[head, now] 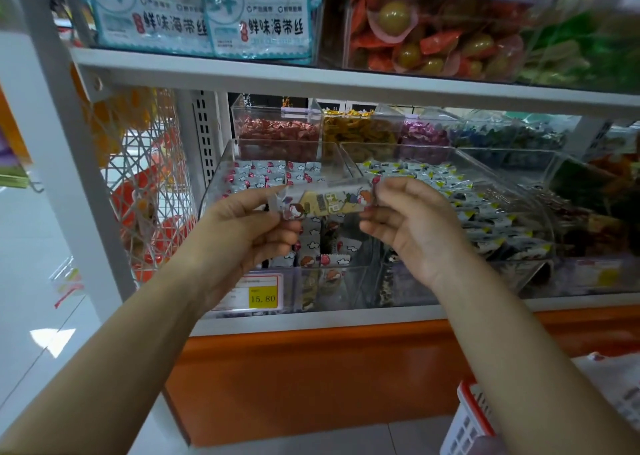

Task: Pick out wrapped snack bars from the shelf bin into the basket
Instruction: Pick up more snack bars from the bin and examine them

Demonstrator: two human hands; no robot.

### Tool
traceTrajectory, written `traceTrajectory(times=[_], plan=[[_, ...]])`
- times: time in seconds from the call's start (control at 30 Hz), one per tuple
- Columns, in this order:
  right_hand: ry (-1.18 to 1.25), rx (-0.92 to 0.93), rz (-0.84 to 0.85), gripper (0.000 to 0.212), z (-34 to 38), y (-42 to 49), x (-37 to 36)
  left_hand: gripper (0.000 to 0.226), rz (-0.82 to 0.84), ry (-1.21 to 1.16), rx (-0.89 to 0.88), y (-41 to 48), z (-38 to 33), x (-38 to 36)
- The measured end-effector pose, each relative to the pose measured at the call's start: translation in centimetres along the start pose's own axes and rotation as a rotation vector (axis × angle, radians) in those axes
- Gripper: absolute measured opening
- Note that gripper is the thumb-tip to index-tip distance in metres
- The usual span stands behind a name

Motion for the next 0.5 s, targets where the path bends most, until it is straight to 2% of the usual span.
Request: traceTrajectory(times=[0.1, 0.17, 0.33, 0.5], plan=[[-0.164, 0.070, 0.011, 0.012, 0.3, -0.1, -0.3, 0.026, -0.039, -0.085, 0.004, 0.2, 0.2, 0.1], [-0.253, 0.134, 0.024, 0.007, 0.6, -0.1, -0.6, 0.018, -0.013, -0.079, -0.012, 0.2, 0.0, -0.1], [-0.279, 0.136, 0.093, 0.018, 0.3, 0.1, -1.2, 0.020, -0.043, 0.142, -0.131, 0.1, -0.8, 0.4], [-0.339, 0.175, 0.066, 0.010, 0.7, -0.1, -1.1, 0.026, 0.014, 0.257, -0.139, 0.1, -1.2, 0.1]])
Point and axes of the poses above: each hand's wrist, its own y-axis towards the middle knuckle, its own x-axis out of the back of the hand, z = x × y, the point moved 8 cm from there along y, towards the middle knuckle, and after that the axes turned 9 degrees about -y, right-handed, at the moved point
